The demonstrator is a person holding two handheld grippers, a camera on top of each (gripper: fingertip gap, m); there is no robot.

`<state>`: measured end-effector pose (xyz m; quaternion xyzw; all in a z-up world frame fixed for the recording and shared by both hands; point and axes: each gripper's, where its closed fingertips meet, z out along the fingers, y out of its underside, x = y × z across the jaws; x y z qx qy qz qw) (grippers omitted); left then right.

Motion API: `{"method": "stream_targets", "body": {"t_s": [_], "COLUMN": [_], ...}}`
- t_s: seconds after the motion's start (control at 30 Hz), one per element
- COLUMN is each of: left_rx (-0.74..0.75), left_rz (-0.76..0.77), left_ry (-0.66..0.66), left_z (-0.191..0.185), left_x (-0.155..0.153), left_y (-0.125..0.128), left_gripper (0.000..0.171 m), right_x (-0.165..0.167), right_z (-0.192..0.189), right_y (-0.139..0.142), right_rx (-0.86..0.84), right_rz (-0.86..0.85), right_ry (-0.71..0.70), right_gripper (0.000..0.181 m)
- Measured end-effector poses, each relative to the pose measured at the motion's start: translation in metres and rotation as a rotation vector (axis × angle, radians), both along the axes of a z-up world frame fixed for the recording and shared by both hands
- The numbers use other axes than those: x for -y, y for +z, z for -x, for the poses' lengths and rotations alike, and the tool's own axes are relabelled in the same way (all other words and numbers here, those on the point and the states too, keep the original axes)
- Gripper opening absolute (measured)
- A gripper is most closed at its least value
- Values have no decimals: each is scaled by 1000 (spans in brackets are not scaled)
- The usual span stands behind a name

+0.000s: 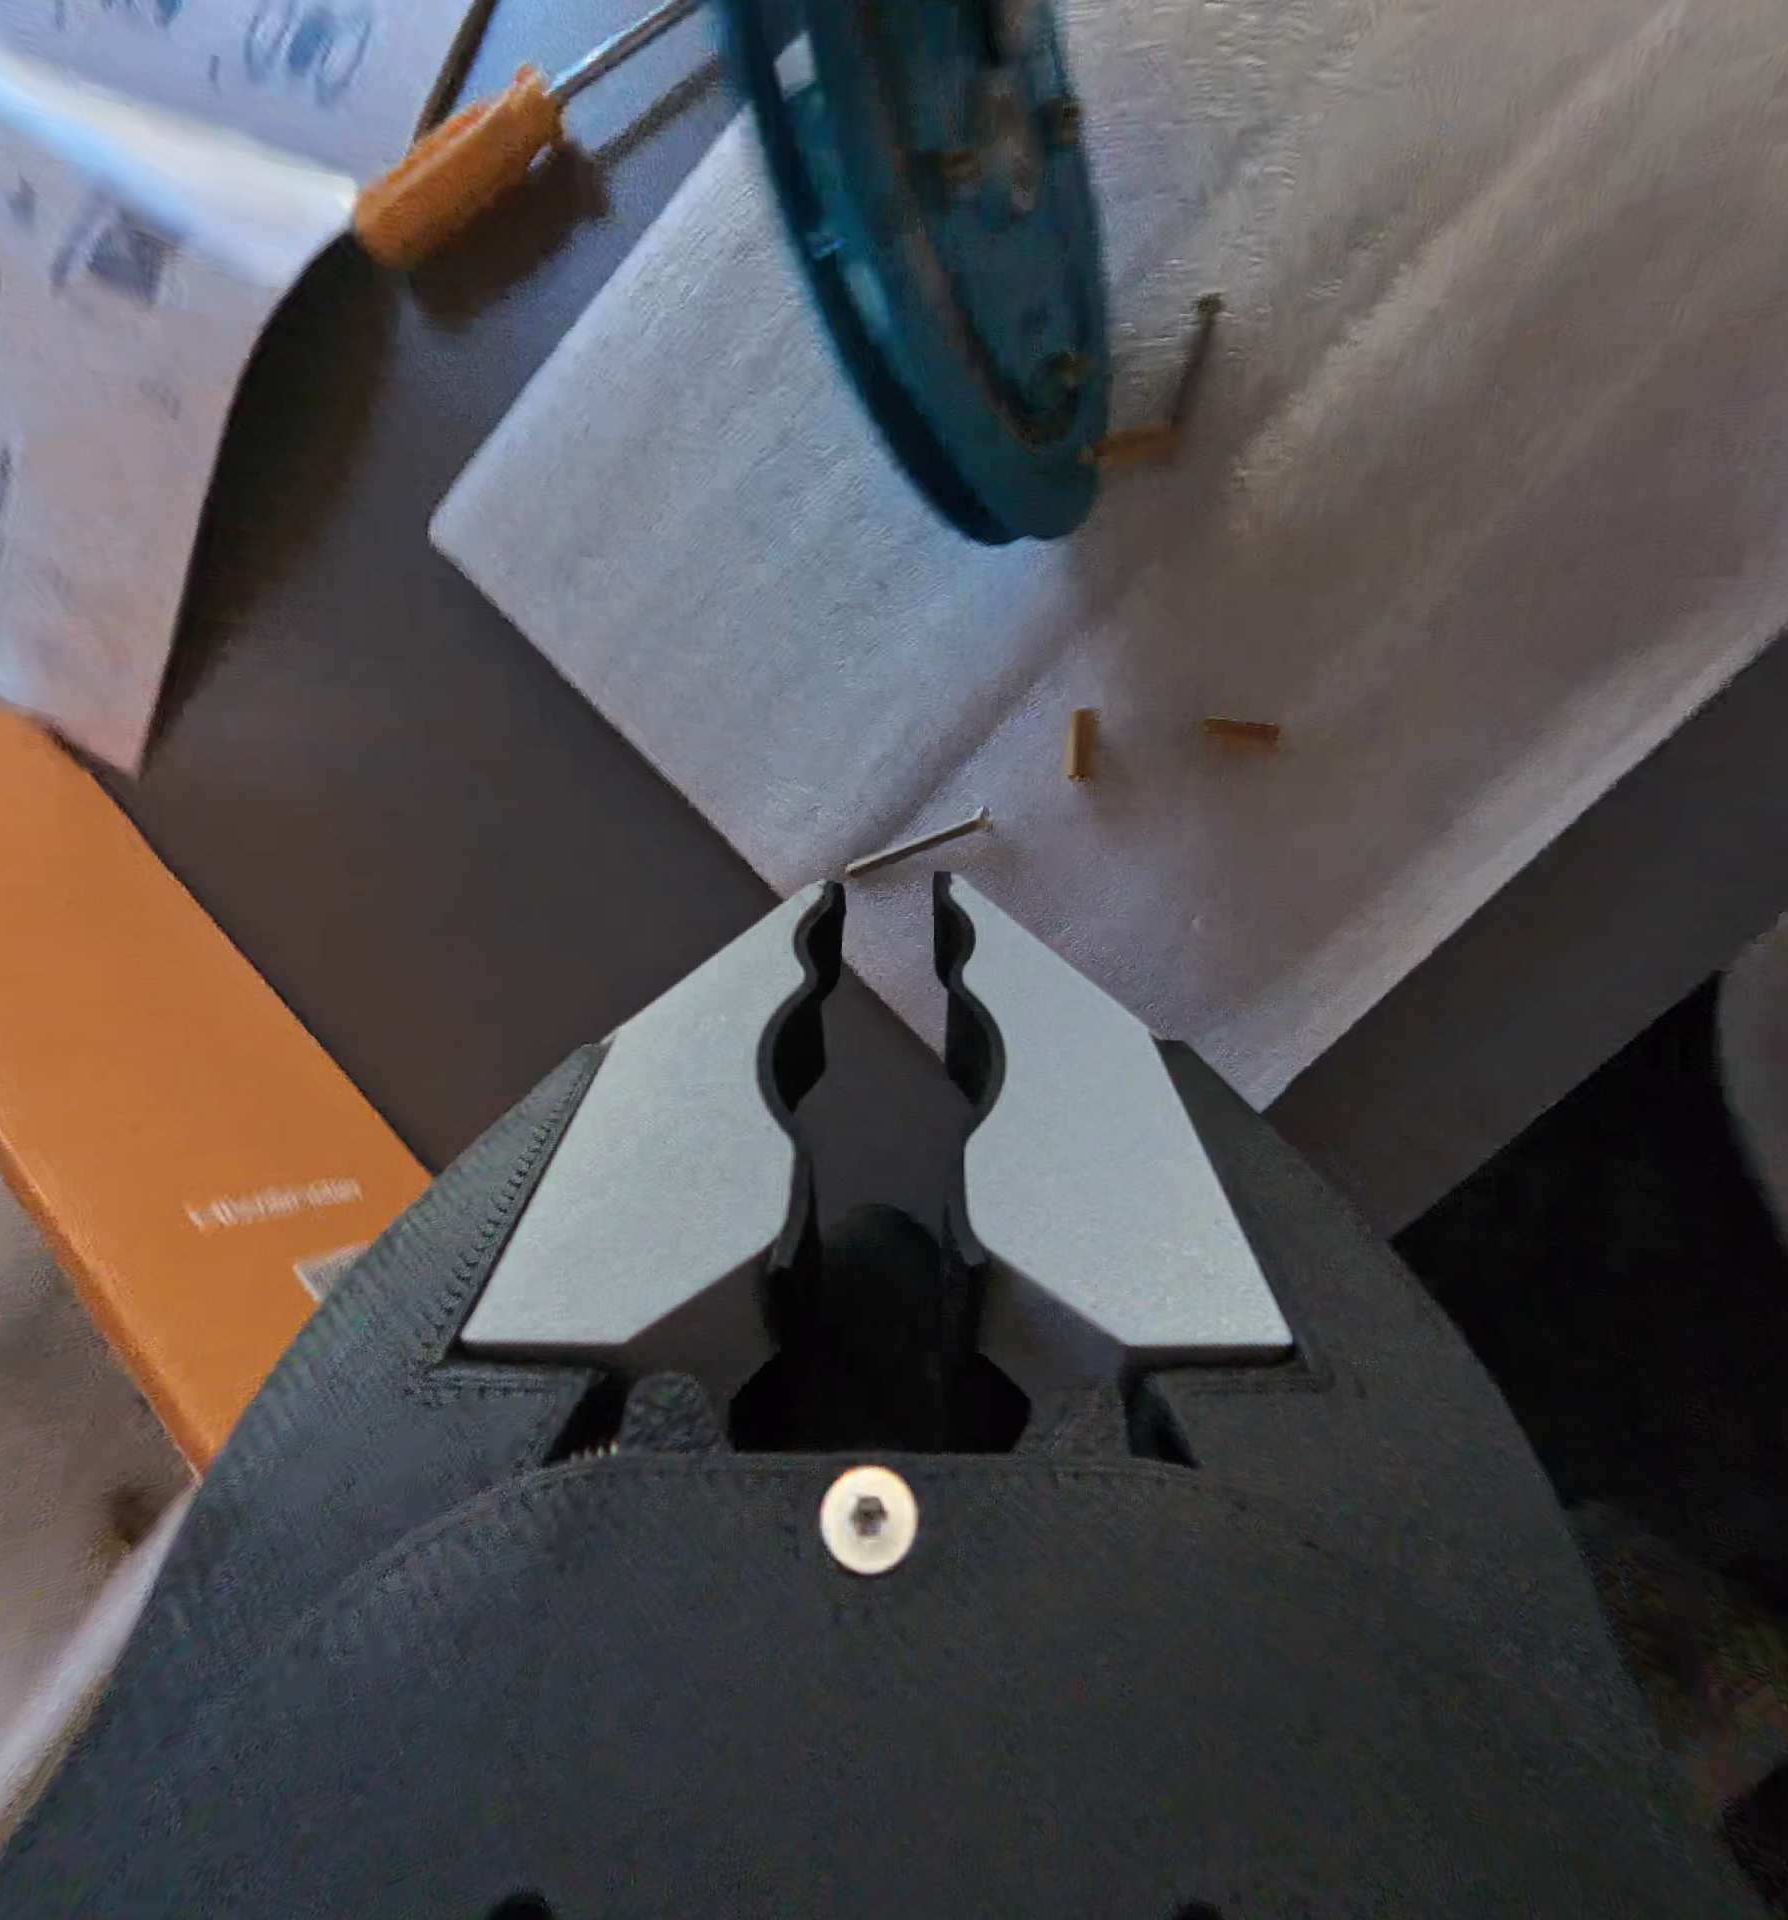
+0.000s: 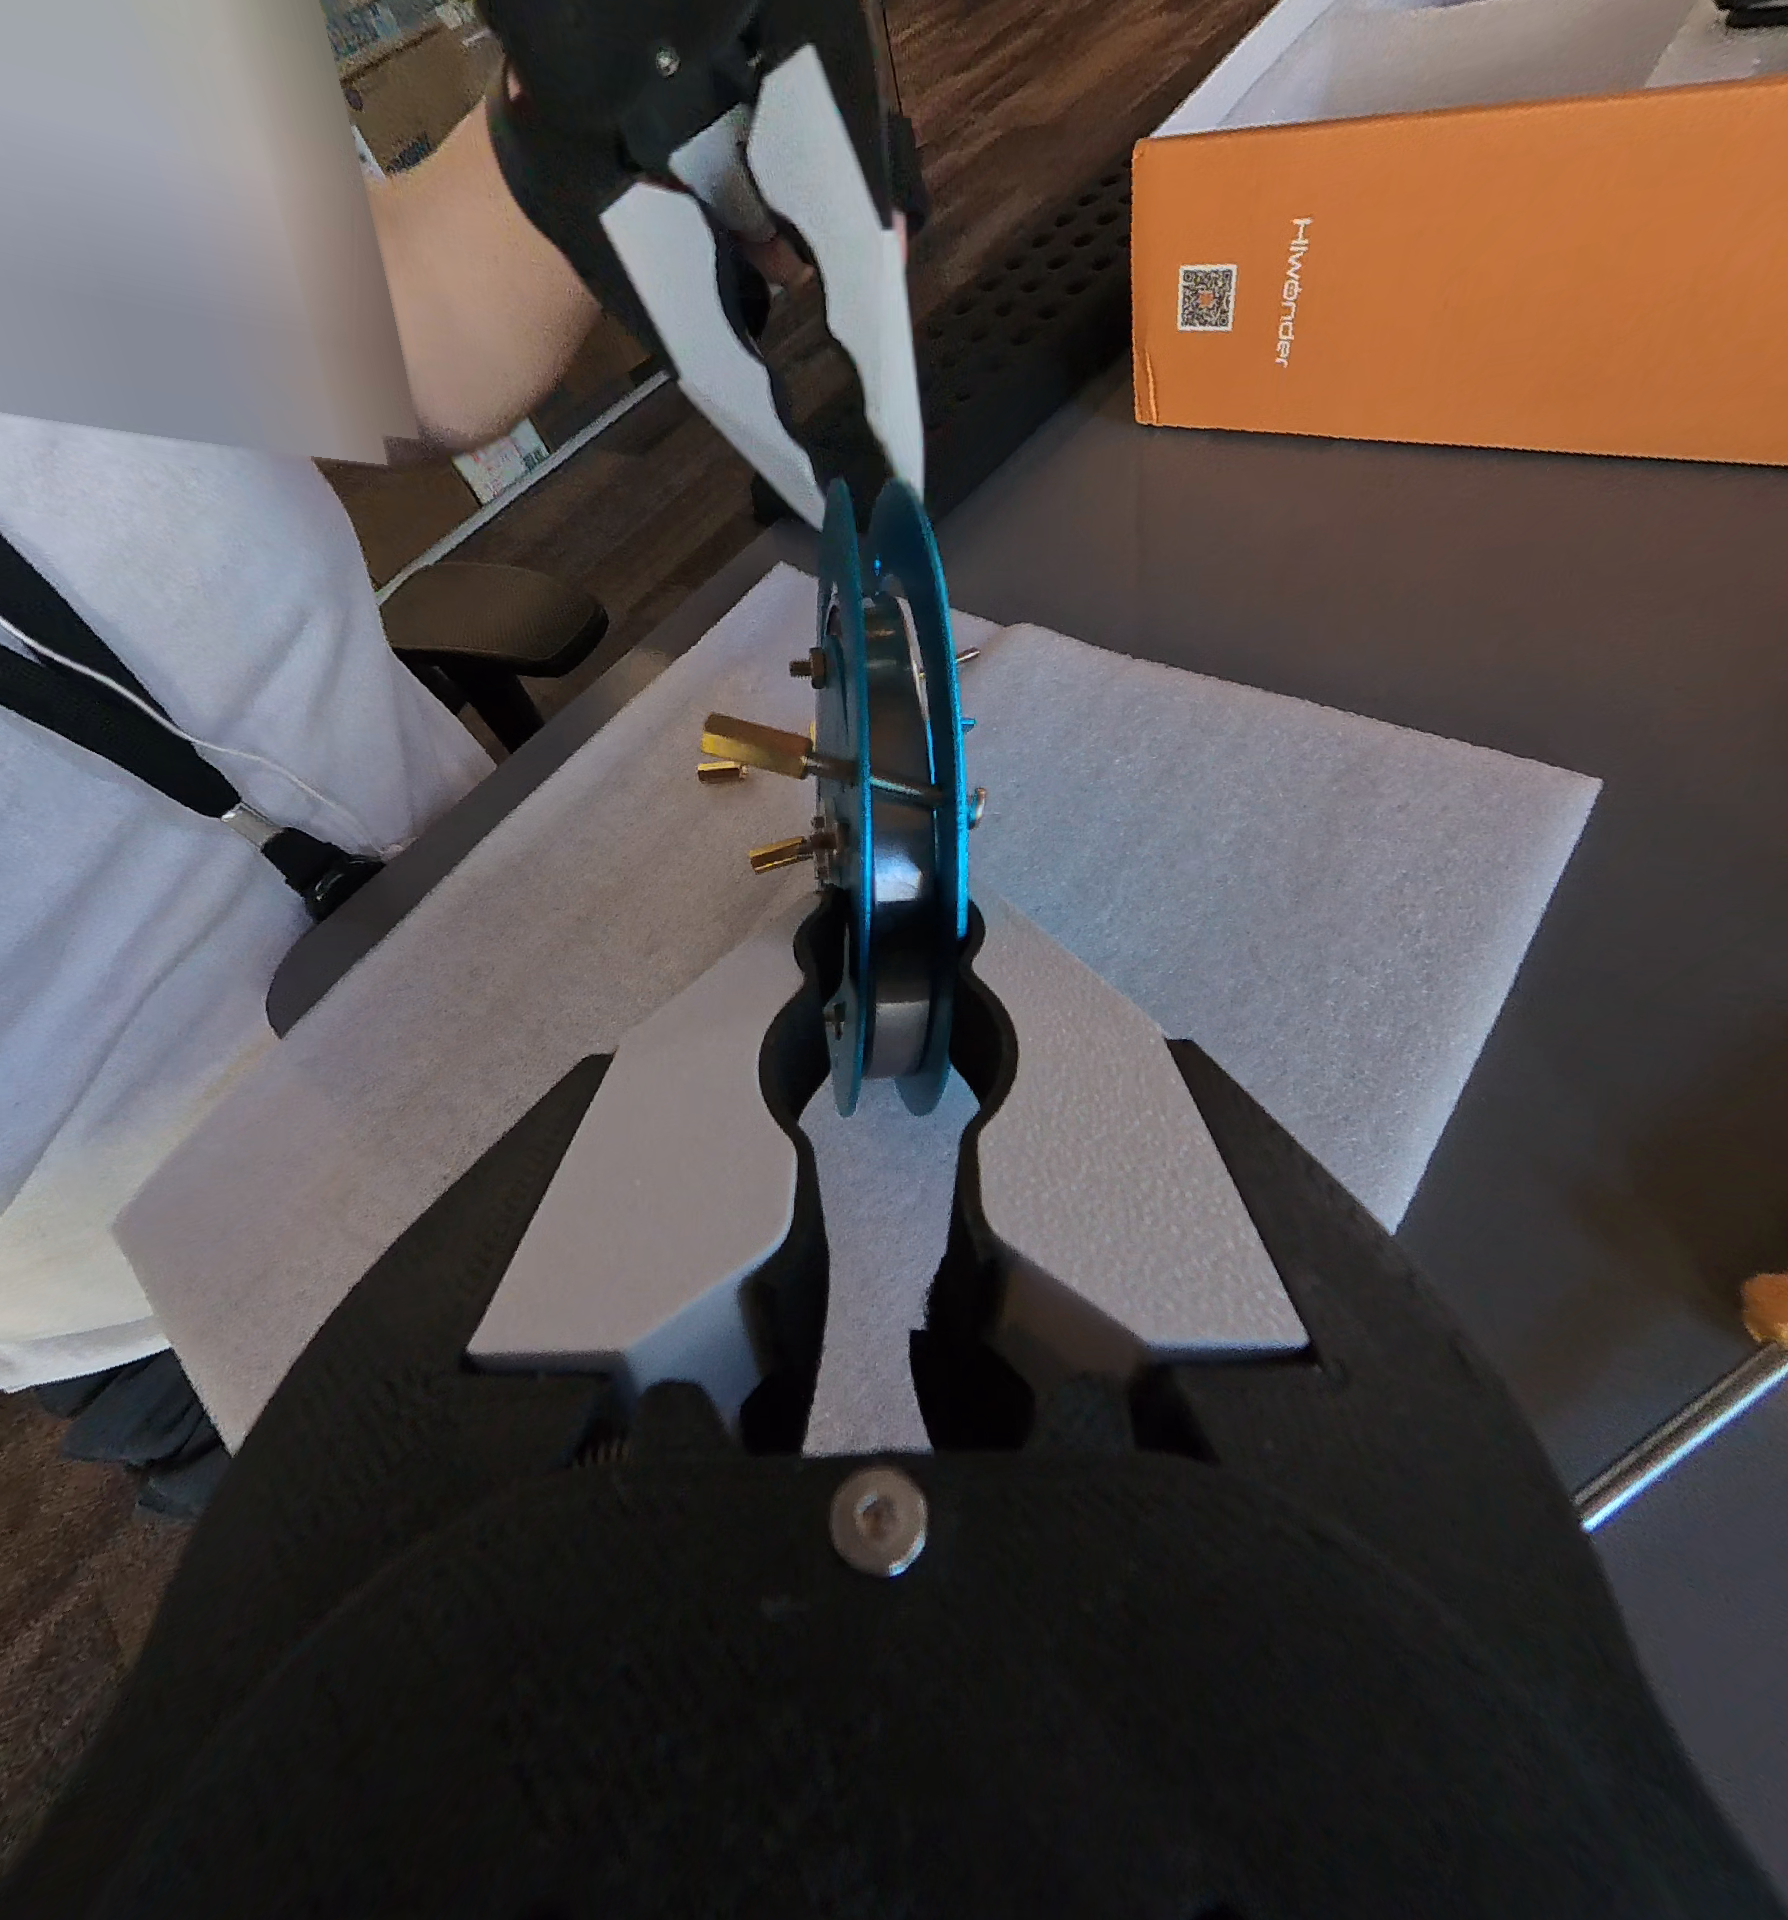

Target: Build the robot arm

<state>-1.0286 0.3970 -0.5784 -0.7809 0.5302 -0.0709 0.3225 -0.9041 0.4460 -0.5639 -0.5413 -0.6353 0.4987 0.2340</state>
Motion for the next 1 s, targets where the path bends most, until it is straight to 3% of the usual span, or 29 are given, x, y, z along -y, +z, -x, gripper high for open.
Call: {"method": "stream_targets", "body": {"t_s": [0.1,0.2,0.3,0.43,0.57,0.63,0.77,0.9,1.0], "left_rx": [-79,-217,-312,-351,-435,-437,-387,-255,-24], "left_rz": [-71,-13,77,183,250,273,301,311,408], "left_ry": [-248,-464,-595,-670,-670,-665,-613,-404,-100], "left_z": [-18,-21,-25,-31,-21,-19,-19,-19,-21], "left_x": [8,10,7,9,9,10,10,-2,-16], "left_y": [2,-5,-11,-20,-34,-39,-37,-25,-13], "left_gripper": [20,22,23,16,17,6,0,0,0], "right_x": [1,4,4,4,3,2,2,2,3], "right_z": [0,1,1,0,1,1,0,-2,-3], "right_y": [0,1,1,1,1,0,0,-1,0], "right_rx": [12,23,38,48,51,55,56,61,57], "right_rz": [-16,-30,-40,-45,-37,-32,-30,-48,-58], "right_ry": [2,11,13,11,19,20,20,12,5], "right_gripper": [16,16,16,16,16,16,16,16,16]}}
